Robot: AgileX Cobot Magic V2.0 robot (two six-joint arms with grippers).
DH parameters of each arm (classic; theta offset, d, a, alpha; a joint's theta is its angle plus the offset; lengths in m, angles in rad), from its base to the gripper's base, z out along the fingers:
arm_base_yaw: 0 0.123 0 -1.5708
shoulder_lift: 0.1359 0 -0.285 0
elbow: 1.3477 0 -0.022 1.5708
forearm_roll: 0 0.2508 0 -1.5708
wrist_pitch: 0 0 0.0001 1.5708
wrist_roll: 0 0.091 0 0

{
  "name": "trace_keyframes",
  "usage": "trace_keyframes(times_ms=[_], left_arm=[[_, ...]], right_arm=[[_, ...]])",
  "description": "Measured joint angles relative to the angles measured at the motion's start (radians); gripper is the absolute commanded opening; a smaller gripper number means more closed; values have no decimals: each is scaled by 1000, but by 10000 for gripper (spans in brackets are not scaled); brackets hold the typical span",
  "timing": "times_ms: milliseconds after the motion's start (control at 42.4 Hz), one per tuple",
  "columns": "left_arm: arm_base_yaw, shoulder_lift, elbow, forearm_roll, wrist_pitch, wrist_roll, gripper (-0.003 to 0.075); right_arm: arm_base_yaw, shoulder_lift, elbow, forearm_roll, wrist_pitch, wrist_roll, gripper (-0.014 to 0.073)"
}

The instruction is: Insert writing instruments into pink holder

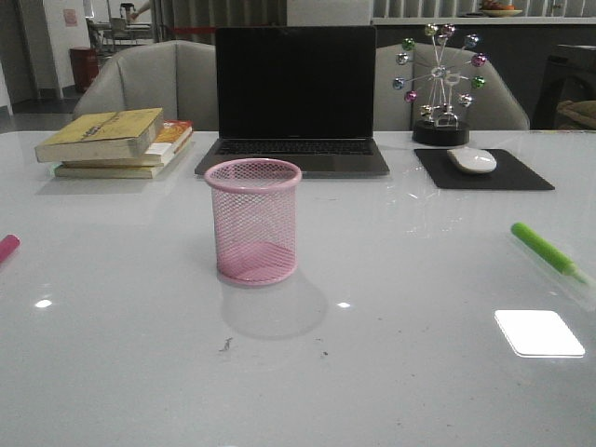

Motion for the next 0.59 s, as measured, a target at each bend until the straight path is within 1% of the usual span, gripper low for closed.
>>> trace_keyframes(times_ms=[165,354,519,590], left_arm=[[-34,0,0,0,-4,0,452],[-34,0,0,0,-6,0,447],[-34,0,0,0,-6,2,433],[-34,0,0,0,-6,2,433]], right_arm=[[15,194,-105,6,-21,-7,550],[18,400,-242,11,-31,-7,550],[18,554,-354,14,-33,-38,550],[18,615,-399,16,-35,-40,538]])
